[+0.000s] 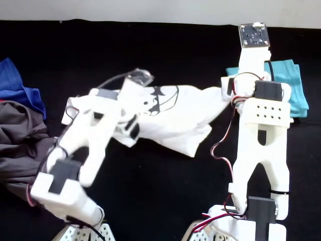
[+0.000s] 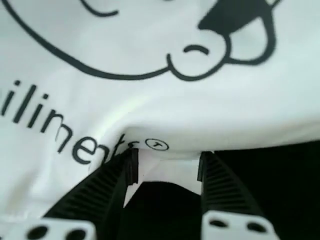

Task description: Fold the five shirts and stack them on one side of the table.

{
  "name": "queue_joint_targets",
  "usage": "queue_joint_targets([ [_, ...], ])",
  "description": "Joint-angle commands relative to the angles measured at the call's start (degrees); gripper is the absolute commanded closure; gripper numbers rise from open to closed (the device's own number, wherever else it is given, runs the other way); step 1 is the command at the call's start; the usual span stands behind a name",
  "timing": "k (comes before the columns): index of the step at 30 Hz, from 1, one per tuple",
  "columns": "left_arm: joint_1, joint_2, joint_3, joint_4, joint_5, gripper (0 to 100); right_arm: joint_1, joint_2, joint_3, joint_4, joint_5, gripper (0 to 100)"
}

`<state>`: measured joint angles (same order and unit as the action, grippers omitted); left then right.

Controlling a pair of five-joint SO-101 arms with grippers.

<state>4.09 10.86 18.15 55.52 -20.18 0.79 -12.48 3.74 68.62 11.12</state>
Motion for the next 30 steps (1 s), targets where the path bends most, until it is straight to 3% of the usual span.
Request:
queue_joint_targets([
  [1,-3.82,8.4,-12.26,0.97,0.88,80,-0.31,-1.19,-0.13,-0.66,-0.44,99.2],
  [9,-6.37,17.19,-38.99,21.98,6.07,80,-0.57,-0.84,-0.04,-0.66,-0.53,99.2],
  [18,-3.65,19.65,-46.29,39.91,4.22,80,-0.57,-0.84,-0.04,-0.84,-0.53,99.2],
  [23,-0.48,16.48,-45.93,44.75,4.22,80,-0.57,-0.84,-0.04,-0.84,-0.53,99.2],
  [30,0.04,19.12,-45.93,43.25,4.04,80,-0.57,-0.84,-0.04,-0.75,-0.53,99.2],
])
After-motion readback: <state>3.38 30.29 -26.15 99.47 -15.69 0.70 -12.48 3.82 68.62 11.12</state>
